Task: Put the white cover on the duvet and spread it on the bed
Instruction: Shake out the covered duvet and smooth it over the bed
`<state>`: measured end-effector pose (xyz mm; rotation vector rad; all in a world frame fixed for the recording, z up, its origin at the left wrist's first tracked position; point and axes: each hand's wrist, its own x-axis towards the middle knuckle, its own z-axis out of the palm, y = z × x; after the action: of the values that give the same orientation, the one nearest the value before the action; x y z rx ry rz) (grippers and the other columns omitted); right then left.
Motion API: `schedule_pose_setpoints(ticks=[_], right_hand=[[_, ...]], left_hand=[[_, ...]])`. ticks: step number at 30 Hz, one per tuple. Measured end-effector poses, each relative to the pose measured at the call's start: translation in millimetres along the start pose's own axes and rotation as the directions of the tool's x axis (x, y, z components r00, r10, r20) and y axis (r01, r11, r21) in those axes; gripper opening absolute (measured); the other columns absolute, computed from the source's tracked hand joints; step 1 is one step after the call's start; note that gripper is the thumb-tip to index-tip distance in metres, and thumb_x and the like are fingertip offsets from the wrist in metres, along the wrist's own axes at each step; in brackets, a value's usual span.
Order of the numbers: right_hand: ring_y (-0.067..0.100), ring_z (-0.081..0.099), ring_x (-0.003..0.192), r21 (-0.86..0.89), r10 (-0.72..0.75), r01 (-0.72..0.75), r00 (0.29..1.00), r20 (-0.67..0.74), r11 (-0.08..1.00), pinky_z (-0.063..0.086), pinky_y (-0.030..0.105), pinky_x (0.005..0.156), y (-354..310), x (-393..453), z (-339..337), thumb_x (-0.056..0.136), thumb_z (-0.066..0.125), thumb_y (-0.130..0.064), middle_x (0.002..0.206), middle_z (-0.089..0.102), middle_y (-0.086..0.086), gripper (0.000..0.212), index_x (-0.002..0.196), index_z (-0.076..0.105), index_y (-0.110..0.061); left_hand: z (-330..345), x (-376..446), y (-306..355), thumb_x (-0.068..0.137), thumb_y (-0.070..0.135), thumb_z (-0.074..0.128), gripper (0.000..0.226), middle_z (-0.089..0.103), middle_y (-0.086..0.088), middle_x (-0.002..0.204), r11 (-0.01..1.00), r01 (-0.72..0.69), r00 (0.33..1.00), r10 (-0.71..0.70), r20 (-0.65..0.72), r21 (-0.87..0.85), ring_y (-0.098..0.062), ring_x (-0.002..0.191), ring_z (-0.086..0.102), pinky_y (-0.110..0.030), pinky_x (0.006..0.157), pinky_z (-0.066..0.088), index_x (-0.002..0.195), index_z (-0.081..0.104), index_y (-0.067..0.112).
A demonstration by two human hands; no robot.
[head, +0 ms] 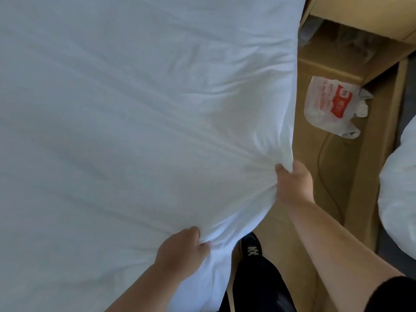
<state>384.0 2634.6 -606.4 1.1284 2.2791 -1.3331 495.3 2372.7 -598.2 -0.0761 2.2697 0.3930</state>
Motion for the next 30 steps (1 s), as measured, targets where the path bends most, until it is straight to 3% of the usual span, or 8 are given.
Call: schedule_pose_setpoints(ticks=[5,8,11,12,17,21,25,30], right_hand=[[0.033,0.062,0.094,-0.25,0.258,-0.261,0.965,-0.046,0.932,0.05,0.036,0.076,51,9,18,0.096,0.05,-0.021,0.105,0.066,0.012,0.03,0.121,0.062,-0.009],[0.03,0.054,0.124,-0.274,0.265,-0.259,0.964,-0.015,0.926,0.045,0.03,0.088,28,21,56,0.094,0.058,-0.016,0.136,0.057,0.01,0.044,0.137,0.053,-0.012],[0.025,0.063,0.081,0.088,0.429,-0.429,0.903,0.025,0.899,0.047,0.031,0.069,-16,25,89,0.093,0.06,-0.013,0.097,0.064,0.01,0.039,0.132,0.059,-0.015],[0.023,0.057,0.066,0.063,0.416,-0.422,0.905,0.09,0.904,0.045,0.032,0.062,-20,20,97,0.091,0.061,-0.015,0.082,0.06,0.01,0.059,0.135,0.022,-0.018],[0.023,0.039,0.063,-0.242,0.278,-0.207,0.91,0.309,0.948,0.032,0.038,0.062,14,-29,116,0.072,0.059,-0.029,0.072,0.04,0.01,0.014,0.076,0.05,-0.018],[0.023,0.049,0.075,-0.307,0.372,-0.291,0.894,0.251,0.906,0.039,0.034,0.07,64,-68,103,0.088,0.061,-0.034,0.086,0.051,0.006,0.023,0.093,0.053,-0.013],[0.025,0.053,0.125,-0.112,0.591,-0.632,0.628,0.506,0.767,0.04,0.043,0.108,109,-96,103,0.099,0.052,-0.053,0.127,0.059,0.0,0.046,0.126,0.058,-0.016],[0.024,0.066,0.102,0.072,0.467,-0.671,0.585,0.662,0.738,0.052,0.037,0.086,120,-111,109,0.103,0.05,-0.035,0.111,0.072,0.007,0.036,0.128,0.062,-0.01]], left_hand=[[45,-10,-3,0.098,0.031,0.04,0.03,0.053,-0.008,0.125,0.963,-0.177,0.976,0.145,0.161,0.205,-0.03,0.117,0.051,-0.038,0.096,0.042,0.123,0.045,0.013],[51,-22,-30,0.074,0.026,0.046,0.029,0.057,-0.003,0.098,0.957,-0.245,0.966,0.255,-0.049,0.154,-0.027,0.09,0.062,-0.038,0.074,0.053,0.099,0.055,0.017],[50,-30,-70,0.044,0.04,0.065,0.045,0.059,-0.001,0.086,0.971,-0.192,0.948,0.221,-0.231,0.143,-0.025,0.077,0.058,-0.038,0.057,0.052,0.084,0.057,0.02],[52,-32,-82,0.043,0.041,0.068,0.048,0.059,-0.002,0.09,0.975,-0.172,0.948,0.202,-0.246,0.138,-0.027,0.08,0.057,-0.04,0.059,0.053,0.085,0.059,0.02],[73,-50,-117,0.065,0.018,0.047,0.016,0.055,0.0,0.08,0.973,-0.172,0.875,0.224,-0.429,0.156,-0.026,0.076,0.056,-0.038,0.07,0.048,0.073,0.06,0.023],[83,-52,-116,0.078,0.022,0.05,0.018,0.058,0.007,0.072,0.982,-0.171,0.843,0.106,-0.528,-0.077,-0.02,0.071,0.055,-0.031,0.068,0.045,0.07,0.065,0.024],[90,-64,-108,0.087,0.028,0.051,0.025,0.065,0.006,0.08,0.928,-0.195,0.778,-0.051,-0.626,-0.318,-0.013,0.08,0.053,-0.022,0.077,0.042,0.08,0.072,0.017],[126,-108,-76,0.095,0.031,0.05,0.019,0.055,0.009,0.084,0.736,-0.054,0.723,-0.438,-0.534,-0.675,-0.004,0.08,0.047,-0.009,0.079,0.036,0.086,0.06,0.018]])
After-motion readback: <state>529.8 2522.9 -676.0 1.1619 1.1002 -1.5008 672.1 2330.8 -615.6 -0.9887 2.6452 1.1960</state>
